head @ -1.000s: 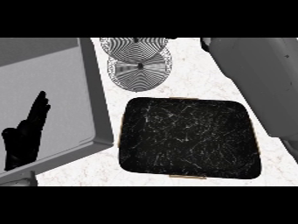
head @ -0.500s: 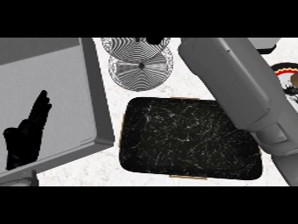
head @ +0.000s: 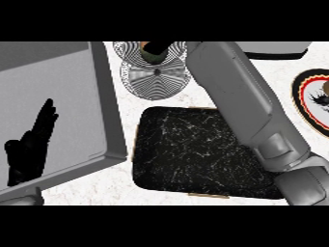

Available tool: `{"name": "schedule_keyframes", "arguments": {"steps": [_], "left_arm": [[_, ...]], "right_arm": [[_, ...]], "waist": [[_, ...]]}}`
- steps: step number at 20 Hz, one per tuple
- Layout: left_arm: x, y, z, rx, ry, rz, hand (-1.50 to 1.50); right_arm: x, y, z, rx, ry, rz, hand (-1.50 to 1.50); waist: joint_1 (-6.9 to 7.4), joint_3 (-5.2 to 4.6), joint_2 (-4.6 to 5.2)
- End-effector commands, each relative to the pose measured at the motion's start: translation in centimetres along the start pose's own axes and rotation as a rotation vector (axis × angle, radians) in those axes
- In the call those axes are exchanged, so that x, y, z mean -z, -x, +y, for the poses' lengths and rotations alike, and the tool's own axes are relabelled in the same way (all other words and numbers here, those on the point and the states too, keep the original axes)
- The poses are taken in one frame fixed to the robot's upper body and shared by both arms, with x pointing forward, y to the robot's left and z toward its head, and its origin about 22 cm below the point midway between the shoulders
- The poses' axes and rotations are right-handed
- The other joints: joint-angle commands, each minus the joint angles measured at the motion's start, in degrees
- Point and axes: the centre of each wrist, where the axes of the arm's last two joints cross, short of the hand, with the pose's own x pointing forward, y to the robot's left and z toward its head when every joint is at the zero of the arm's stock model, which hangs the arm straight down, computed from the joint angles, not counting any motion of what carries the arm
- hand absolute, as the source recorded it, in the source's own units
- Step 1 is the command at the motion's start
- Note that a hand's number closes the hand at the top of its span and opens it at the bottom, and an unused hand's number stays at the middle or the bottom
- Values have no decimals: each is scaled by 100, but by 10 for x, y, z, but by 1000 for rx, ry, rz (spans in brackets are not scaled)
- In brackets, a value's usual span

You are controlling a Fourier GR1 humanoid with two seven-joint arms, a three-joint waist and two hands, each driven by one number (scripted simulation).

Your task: Pick the squash from the tray and place it in the tiered basket

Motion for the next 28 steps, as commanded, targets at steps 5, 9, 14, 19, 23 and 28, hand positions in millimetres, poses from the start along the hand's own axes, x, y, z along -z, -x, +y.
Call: {"name": "schedule_keyframes", "arguments": {"steps": [5,9,14,19,23,28], "left_arm": [[-18,34,-43,-72,95,138,0],[-22,34,-35,-69,85,153,0],[-25,41,-37,-63,64,163,0],[-31,42,-27,-88,27,187,0],[-31,47,-22,-90,26,208,0],[-32,42,-20,-67,-9,204,0]], "right_arm": [[5,13,3,359,41,-49,-150],[11,5,-22,419,173,-104,-150],[24,25,-84,442,422,-32,-150],[24,68,-137,508,488,63,-150],[15,106,-182,510,517,90,-150],[-15,170,-244,491,477,96,-150]], "waist": [[-82,-133,36],[-144,-133,-18],[-295,-141,-29],[-457,-130,-110],[-569,-130,-133],[-722,-123,-168]]}}
